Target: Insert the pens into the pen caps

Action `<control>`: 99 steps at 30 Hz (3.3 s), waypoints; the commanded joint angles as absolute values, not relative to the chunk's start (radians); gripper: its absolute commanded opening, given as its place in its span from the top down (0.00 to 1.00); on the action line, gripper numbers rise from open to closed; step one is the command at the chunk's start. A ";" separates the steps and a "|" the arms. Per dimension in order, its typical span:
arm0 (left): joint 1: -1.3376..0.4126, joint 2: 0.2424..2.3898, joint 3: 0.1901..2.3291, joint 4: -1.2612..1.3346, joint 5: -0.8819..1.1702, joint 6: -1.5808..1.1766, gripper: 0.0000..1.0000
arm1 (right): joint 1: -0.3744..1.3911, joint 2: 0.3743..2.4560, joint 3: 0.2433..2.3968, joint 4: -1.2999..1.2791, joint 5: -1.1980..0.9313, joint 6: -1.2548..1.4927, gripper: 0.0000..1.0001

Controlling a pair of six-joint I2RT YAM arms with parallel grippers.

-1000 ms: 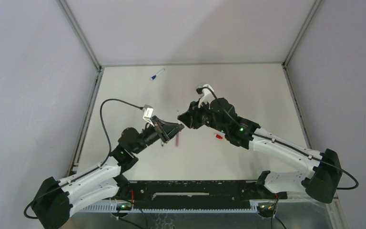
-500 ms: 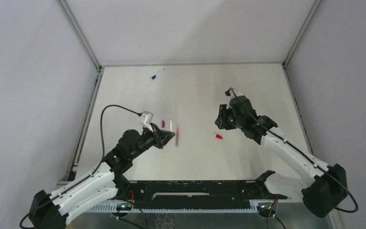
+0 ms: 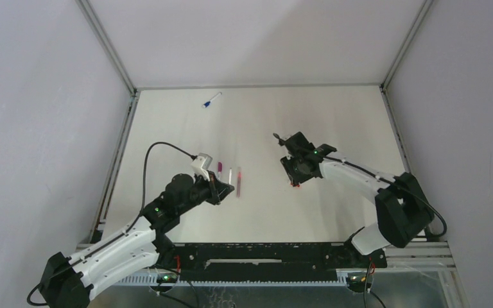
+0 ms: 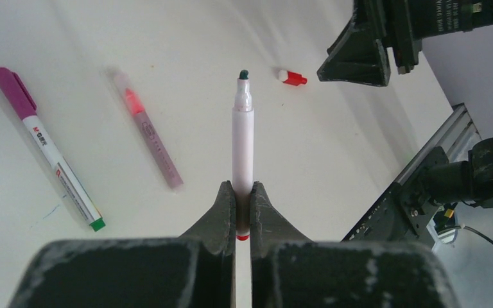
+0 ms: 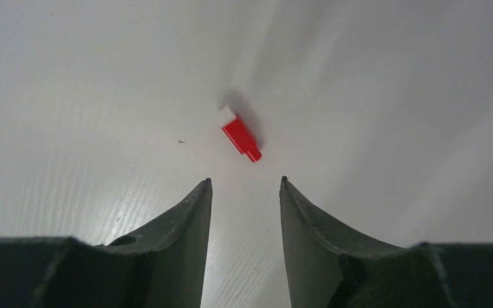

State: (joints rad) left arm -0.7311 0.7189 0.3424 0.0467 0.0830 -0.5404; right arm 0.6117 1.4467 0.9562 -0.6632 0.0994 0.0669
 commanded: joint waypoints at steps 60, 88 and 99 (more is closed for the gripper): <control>-0.826 0.721 0.369 0.370 0.138 -0.580 1.00 | 0.924 1.170 0.784 0.510 -0.143 0.614 1.00; -0.844 0.632 0.360 0.336 0.115 -0.585 1.00 | 0.914 1.191 0.784 0.474 -0.121 0.586 1.00; -0.845 0.631 0.357 0.315 0.112 -0.578 1.00 | 0.884 1.190 0.784 0.494 -0.126 0.588 1.00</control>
State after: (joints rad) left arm -0.8406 0.6353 0.3405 0.3016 0.1242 -0.5850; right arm 0.9043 1.1969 0.7731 0.4381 -0.1181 0.5827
